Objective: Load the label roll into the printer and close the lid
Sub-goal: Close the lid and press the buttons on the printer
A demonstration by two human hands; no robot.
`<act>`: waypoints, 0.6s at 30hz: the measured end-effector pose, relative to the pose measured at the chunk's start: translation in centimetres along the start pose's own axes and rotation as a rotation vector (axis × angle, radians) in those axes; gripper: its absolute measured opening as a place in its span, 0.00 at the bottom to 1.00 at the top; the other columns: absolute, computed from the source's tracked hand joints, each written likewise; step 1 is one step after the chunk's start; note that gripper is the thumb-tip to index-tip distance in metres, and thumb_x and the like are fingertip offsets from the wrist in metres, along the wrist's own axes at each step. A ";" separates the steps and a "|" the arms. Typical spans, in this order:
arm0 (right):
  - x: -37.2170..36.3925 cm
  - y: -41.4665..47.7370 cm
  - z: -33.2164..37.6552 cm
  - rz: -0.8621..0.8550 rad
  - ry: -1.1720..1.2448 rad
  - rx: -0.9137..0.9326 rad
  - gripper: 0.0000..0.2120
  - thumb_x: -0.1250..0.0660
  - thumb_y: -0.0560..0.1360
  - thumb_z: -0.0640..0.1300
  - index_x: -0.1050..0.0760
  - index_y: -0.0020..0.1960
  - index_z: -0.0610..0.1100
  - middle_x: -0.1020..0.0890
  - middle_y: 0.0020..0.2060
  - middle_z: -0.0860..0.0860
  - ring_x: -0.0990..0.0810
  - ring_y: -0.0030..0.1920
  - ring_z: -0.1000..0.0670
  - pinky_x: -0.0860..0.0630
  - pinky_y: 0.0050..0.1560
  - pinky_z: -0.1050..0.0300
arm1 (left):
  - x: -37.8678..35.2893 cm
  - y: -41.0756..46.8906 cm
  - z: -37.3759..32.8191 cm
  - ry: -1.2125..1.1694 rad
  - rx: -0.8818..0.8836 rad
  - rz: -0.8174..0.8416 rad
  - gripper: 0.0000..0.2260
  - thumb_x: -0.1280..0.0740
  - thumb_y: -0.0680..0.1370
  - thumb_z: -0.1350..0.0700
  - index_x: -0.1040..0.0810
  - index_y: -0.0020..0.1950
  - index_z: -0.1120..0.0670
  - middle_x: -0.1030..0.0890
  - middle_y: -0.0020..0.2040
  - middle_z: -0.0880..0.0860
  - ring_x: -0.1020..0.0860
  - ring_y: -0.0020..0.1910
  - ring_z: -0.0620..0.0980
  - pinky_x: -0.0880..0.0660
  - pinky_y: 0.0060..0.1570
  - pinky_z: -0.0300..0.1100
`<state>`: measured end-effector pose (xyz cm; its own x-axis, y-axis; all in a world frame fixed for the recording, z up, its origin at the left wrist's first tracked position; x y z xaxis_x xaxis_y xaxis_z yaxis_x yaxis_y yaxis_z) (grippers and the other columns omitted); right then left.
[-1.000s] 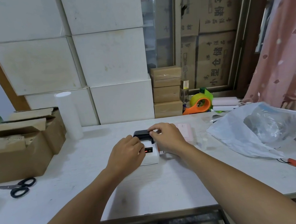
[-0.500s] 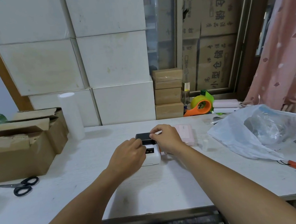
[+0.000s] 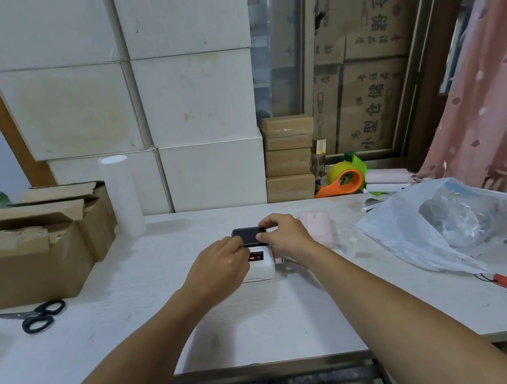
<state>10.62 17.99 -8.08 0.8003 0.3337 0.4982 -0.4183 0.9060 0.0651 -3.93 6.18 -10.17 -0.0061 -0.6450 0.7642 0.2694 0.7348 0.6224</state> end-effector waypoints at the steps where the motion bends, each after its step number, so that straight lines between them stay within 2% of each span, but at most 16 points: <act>1: 0.0 0.0 0.1 0.008 -0.003 0.001 0.14 0.27 0.78 0.43 0.19 0.63 0.46 0.18 0.61 0.50 0.19 0.56 0.47 0.24 0.41 0.60 | 0.0 0.0 0.0 -0.005 0.003 0.000 0.08 0.36 0.77 0.62 0.21 0.39 0.57 0.22 0.40 0.54 0.27 0.33 0.54 0.27 0.30 0.51; 3: 0.1 0.1 0.1 0.022 -0.005 -0.002 0.14 0.27 0.78 0.43 0.19 0.64 0.45 0.18 0.62 0.49 0.19 0.56 0.47 0.27 0.37 0.64 | 0.1 0.0 0.0 -0.015 0.006 -0.003 0.08 0.35 0.77 0.62 0.21 0.38 0.57 0.23 0.39 0.54 0.27 0.33 0.54 0.27 0.29 0.51; 8: -0.1 0.3 -0.1 0.041 0.071 -0.057 0.19 0.27 0.79 0.42 0.22 0.69 0.45 0.20 0.64 0.49 0.20 0.59 0.47 0.27 0.36 0.64 | 0.4 0.2 -0.1 -0.014 -0.008 -0.018 0.10 0.38 0.77 0.61 0.21 0.37 0.57 0.24 0.38 0.53 0.27 0.32 0.54 0.28 0.28 0.50; 16: -0.2 0.5 0.0 0.072 0.144 -0.131 0.19 0.24 0.77 0.39 0.21 0.66 0.45 0.19 0.62 0.47 0.19 0.59 0.45 0.20 0.42 0.56 | 0.0 0.1 -0.2 -0.007 0.009 -0.021 0.08 0.35 0.77 0.61 0.20 0.38 0.56 0.22 0.39 0.52 0.26 0.34 0.52 0.28 0.30 0.47; 18: -0.1 0.6 0.1 0.091 0.149 -0.160 0.18 0.24 0.77 0.38 0.21 0.65 0.45 0.20 0.63 0.47 0.19 0.57 0.45 0.19 0.41 0.55 | 0.0 0.1 -0.3 -0.001 0.013 -0.016 0.09 0.35 0.77 0.61 0.20 0.38 0.56 0.22 0.39 0.52 0.26 0.34 0.52 0.27 0.30 0.48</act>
<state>10.24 18.44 -8.05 0.8219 0.4402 0.3616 -0.4281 0.8960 -0.1177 -3.61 6.16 -10.12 -0.0108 -0.6564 0.7543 0.2568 0.7272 0.6366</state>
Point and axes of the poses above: each hand's wrist, its own y-axis towards the middle knuckle, its own x-axis out of the back of the hand, z = x × y, the point moved 2 cm from there along y, towards the middle knuckle
